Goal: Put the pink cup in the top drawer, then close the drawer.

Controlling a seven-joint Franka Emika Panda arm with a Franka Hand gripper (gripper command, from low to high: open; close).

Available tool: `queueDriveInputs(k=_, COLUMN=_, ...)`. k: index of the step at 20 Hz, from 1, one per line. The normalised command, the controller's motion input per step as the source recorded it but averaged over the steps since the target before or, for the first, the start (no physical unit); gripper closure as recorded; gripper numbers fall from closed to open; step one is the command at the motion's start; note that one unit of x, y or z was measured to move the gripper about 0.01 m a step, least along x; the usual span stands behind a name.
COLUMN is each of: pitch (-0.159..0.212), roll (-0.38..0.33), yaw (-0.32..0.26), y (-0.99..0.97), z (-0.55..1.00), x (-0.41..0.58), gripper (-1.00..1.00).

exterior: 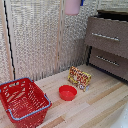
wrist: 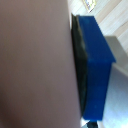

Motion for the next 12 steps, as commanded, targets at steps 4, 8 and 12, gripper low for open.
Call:
queueDriveInputs(k=4, pitch=-0.018, roll=-0.01, yaw=0.023, y=-0.95, z=0.66, x=-0.154, gripper=1.0)
queueDriveInputs(k=8, pitch=-0.041, roll=-0.019, yaw=0.031, y=-0.93, z=0.67, x=-0.154, gripper=1.0)
queueDriveInputs(k=12, pitch=-0.043, roll=-0.013, yaw=0.022, y=-0.96, z=0.6, x=-0.081, gripper=1.0)
